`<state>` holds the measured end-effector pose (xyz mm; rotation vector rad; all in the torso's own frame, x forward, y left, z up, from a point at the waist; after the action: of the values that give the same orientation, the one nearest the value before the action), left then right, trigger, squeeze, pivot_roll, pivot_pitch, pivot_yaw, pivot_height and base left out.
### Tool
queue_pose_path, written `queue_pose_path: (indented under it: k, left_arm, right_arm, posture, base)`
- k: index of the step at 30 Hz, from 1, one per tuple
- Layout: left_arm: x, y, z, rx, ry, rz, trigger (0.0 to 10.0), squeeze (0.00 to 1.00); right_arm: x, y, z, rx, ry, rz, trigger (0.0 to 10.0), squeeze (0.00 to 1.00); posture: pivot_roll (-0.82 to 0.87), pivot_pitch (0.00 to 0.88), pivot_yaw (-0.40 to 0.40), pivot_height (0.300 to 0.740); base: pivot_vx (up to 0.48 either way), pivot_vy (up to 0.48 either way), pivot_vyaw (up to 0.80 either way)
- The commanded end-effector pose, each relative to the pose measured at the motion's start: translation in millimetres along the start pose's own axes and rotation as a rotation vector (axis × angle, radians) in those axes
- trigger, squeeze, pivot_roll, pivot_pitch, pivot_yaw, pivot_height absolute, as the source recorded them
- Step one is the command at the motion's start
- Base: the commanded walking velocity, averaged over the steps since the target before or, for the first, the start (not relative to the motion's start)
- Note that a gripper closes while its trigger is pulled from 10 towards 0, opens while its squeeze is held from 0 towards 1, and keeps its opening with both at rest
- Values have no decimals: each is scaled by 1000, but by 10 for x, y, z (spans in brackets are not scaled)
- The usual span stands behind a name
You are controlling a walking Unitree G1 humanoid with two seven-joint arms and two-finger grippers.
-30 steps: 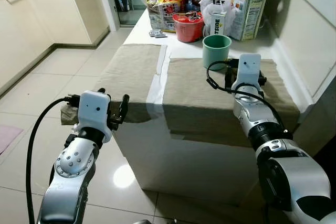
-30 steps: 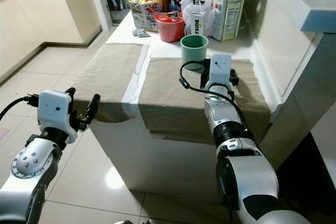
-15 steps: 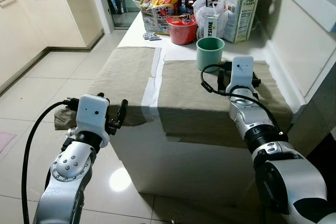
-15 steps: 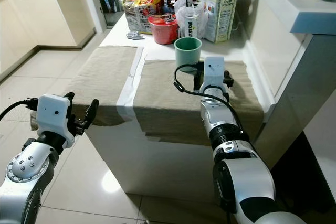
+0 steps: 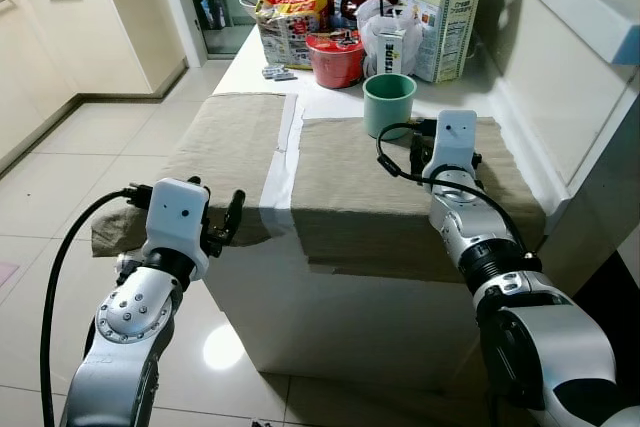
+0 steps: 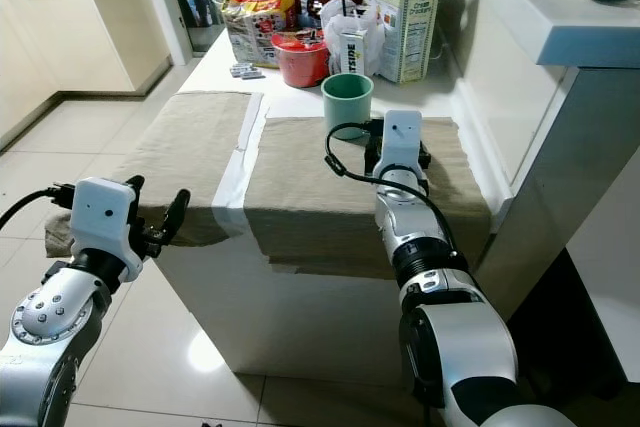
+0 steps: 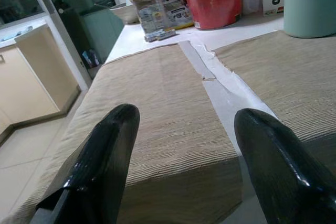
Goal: Setting the table
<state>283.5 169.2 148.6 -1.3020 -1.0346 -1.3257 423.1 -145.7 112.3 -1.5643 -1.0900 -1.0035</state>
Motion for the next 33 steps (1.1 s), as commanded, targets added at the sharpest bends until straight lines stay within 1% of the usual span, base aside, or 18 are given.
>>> queue_pose_path:
  k: [1, 9, 17, 30, 33]
  left_arm:
    - [85, -3, 14, -1, 18, -23, 10000, 0]
    - [95, 0, 4, -10, 23, -24, 10000, 0]
    - [81, 1, -4, -13, 27, -20, 10000, 0]
    - [100, 32, -13, -12, 27, -30, 10000, 0]
    - [100, 44, -15, -13, 29, -31, 10000, 0]
  right_arm:
    - [-1156, -295, 129, 59, -2, 417, 0, 0]
    - [-1164, -302, 140, 59, 3, 416, 0, 0]
    - [-1141, -294, 136, 58, -16, 396, 0, 0]
    - [-1052, -260, 131, 54, -25, 357, 0, 0]
    - [-953, -229, 135, 52, -46, 312, 0, 0]
  posture:
    - [-28, 70, 151, 740]
    - [-31, 75, 155, 740]
    - [-32, 76, 151, 740]
    - [-35, 78, 153, 740]
    - [-37, 77, 155, 740]
  base:
    - [0, 0, 0]
    - [0, 0, 0]
    - [0, 0, 0]
    - [0, 0, 0]
    - [0, 0, 0]
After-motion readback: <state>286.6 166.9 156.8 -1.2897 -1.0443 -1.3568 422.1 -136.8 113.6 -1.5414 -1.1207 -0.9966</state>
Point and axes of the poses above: a point about 5 cm out from each wrist's last joint towards the gripper, its own y axis pointing out of the wrist towards the gripper, its own x axis along the axis of the wrist's last joint, z = x × y, the point moved 4 cm from there along y, pointing out of the wrist towards the gripper, and after that the axes turned 8 degrees about -y, right-handed, at the moved point
